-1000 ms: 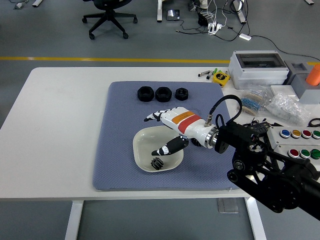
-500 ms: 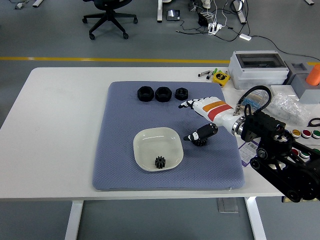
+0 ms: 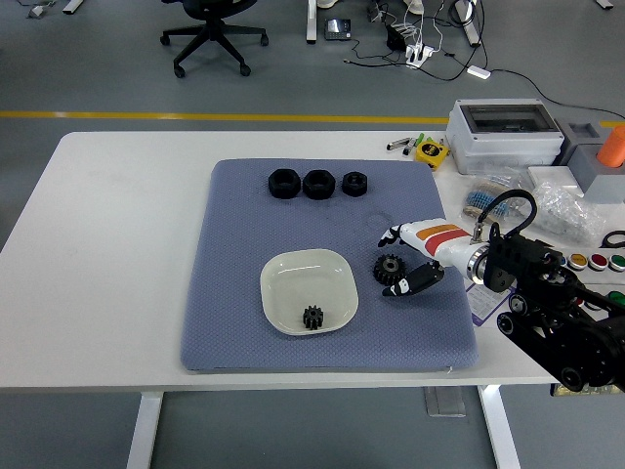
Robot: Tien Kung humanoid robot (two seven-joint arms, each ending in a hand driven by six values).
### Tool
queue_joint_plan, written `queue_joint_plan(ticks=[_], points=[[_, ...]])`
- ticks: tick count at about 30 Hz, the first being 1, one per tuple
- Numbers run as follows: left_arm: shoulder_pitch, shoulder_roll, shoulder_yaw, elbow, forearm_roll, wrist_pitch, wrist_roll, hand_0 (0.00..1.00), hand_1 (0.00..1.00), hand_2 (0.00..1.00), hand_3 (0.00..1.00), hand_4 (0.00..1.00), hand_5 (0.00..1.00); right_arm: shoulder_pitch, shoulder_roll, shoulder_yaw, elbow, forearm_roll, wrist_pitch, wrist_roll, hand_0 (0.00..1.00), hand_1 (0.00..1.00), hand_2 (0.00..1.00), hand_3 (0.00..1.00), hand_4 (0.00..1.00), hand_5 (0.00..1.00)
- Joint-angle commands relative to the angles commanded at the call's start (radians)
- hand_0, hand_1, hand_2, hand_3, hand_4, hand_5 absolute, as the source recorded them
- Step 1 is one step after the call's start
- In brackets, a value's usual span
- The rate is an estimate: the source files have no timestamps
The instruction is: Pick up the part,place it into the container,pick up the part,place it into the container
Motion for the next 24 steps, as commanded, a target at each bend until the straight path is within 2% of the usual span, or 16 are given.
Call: queue_joint_plan(ticks=[3,4,9,10,15,16,21,22,24], points=[[0.0,0.0,0.001,0.0,0.003,-0.001,0.001,0.398,0.539,0.574,0.468,0.998,0.756,0.008,0.01,-0.011,-0.021,0.02,-0.007,0.005,0.631,0.67,0.722,0.706,0.998,0.455],[0.0,0.0,0.001,0.0,0.003,-0.001,0.001,0.395,0.539,0.573,0.468,0.998,0.756,0.01,0.012,-0.012,-0.026,0.024,-0.009,0.005,0.573,0.627,0.688,0.652,0.977,0.453],[-0.002,0.0,0.008,0.0,0.0,-0.003,0.001,0.395,0.539,0.573,0.468,0.998,0.756,0.018,0.019,-0.03,-0.062,0.051,-0.02,0.009,0.573,0.627,0.688,0.652,0.977,0.453],[-0.003,0.0,0.009,0.0,-0.001,-0.003,0.001,0.395,0.539,0.574,0.468,0.998,0.76,0.019,0.019,-0.032,-0.067,0.054,-0.022,0.009,0.486,0.565,0.62,0.575,0.909,0.441],[-0.005,0.0,0.012,0.0,-0.001,-0.004,0.004,0.395,0.539,0.574,0.468,0.998,0.76,0.02,0.024,-0.043,-0.092,0.074,-0.051,0.02,0.486,0.565,0.62,0.575,0.909,0.441],[-0.006,0.0,0.013,0.0,-0.001,-0.004,0.005,0.396,0.539,0.573,0.468,0.998,0.757,0.021,0.024,-0.045,-0.095,0.076,-0.055,0.022,0.433,0.516,0.573,0.543,0.847,0.433],[-0.009,0.0,0.017,0.0,-0.004,-0.006,0.004,0.396,0.539,0.573,0.468,0.998,0.757,0.02,0.025,-0.05,-0.106,0.082,-0.079,0.028,0.433,0.516,0.573,0.543,0.847,0.433],[-0.009,0.0,0.018,0.0,-0.004,-0.006,0.003,0.396,0.539,0.573,0.468,0.998,0.762,0.019,0.025,-0.051,-0.106,0.083,-0.084,0.029,0.373,0.473,0.524,0.522,0.792,0.438],[-0.009,0.0,0.018,0.0,-0.005,-0.006,0.003,0.396,0.539,0.573,0.468,0.998,0.762,0.018,0.025,-0.053,-0.106,0.085,-0.09,0.032,0.373,0.473,0.524,0.522,0.792,0.438]])
